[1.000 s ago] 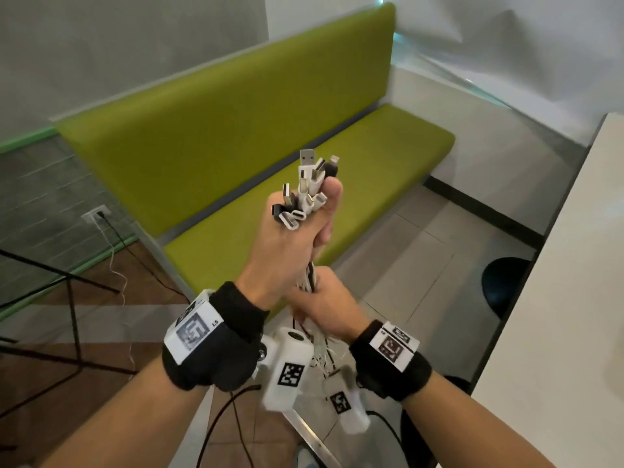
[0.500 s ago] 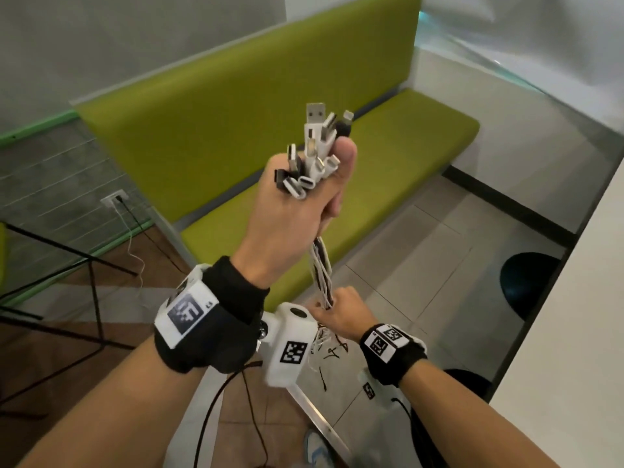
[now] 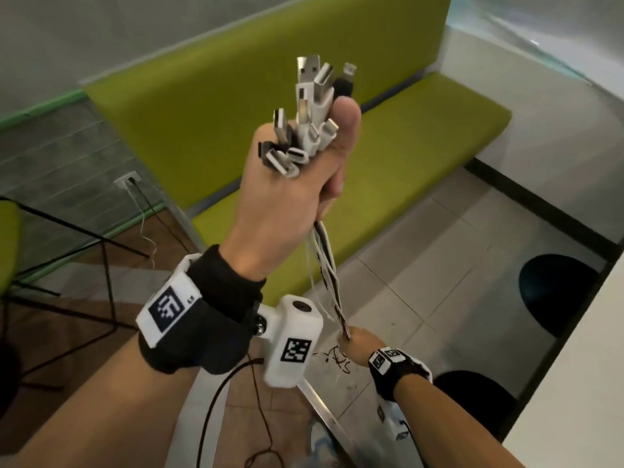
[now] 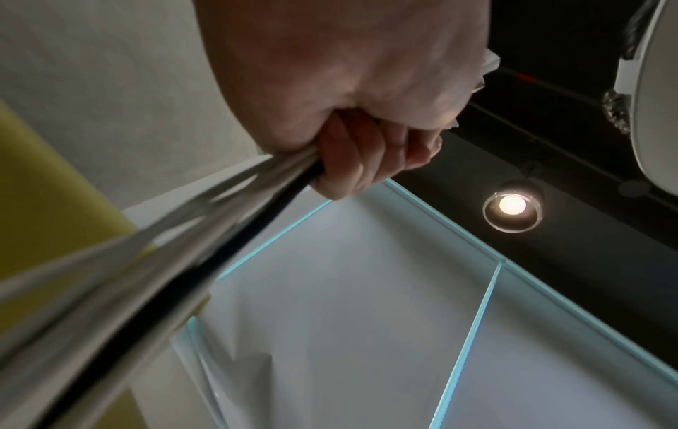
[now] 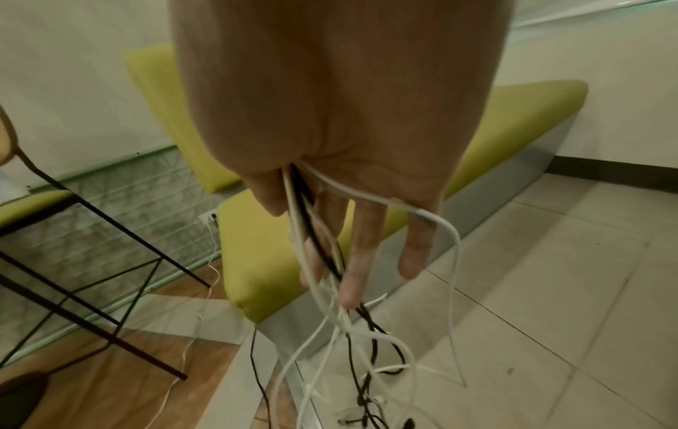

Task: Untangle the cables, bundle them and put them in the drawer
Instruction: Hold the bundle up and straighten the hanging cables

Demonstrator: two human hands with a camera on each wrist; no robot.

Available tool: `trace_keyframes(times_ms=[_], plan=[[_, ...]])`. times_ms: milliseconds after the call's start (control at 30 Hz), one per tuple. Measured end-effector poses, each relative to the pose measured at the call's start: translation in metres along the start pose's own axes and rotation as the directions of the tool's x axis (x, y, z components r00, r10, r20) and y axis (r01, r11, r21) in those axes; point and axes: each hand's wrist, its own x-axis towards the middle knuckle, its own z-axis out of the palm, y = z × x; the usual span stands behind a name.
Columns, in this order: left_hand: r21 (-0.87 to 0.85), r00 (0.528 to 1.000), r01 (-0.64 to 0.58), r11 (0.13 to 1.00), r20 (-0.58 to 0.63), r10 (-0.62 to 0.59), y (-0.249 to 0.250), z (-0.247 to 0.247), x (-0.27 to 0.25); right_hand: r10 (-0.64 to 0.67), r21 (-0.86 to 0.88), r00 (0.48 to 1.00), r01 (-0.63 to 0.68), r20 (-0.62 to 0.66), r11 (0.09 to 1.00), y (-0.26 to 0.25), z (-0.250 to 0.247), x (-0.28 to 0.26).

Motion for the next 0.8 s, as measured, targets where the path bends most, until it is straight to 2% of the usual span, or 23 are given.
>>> trace_keyframes(times_ms=[133, 333, 467, 533, 700, 767, 800], plan=[[0.003, 1.000, 0.002, 1.000, -0.028, -0.002, -0.005, -0.014, 0.001, 0.083, -0.026, 0.997, -0.083, -0.002, 0.996, 0.020, 0.004, 0.008], [0.102, 0.978, -0.087, 0.991, -0.180, 0.104, 0.014, -0.045, 0.016, 0.184, -0.074, 0.982, -0.181, 0.047, 0.981, 0.050, 0.014, 0.012], [0.141, 0.983, -0.099, 0.985, -0.141, 0.119, 0.009, -0.038, 0.017, 0.276, -0.202, 0.957, -0.253, 0.093, 0.946, 0.046, 0.014, 0.009], [0.095, 0.989, -0.099, 0.991, -0.105, 0.108, 0.006, -0.034, 0.018, 0.259, -0.210, 0.964, -0.241, 0.065, 0.948, 0.038, 0.007, 0.011], [-0.062, 0.990, -0.099, 0.993, -0.106, 0.092, 0.006, -0.029, 0.018, 0.108, -0.034, 0.994, -0.108, -0.012, 0.994, 0.012, -0.043, -0.006], [-0.174, 0.994, -0.080, 0.981, -0.090, 0.065, 0.002, -0.027, 0.017, 0.047, 0.064, 0.993, -0.040, -0.105, 0.997, -0.001, -0.070, -0.023], [-0.225, 0.997, -0.067, 0.972, -0.057, 0.055, 0.000, -0.027, 0.017, 0.014, 0.116, 0.980, 0.009, -0.197, 0.993, -0.007, -0.082, -0.032]])
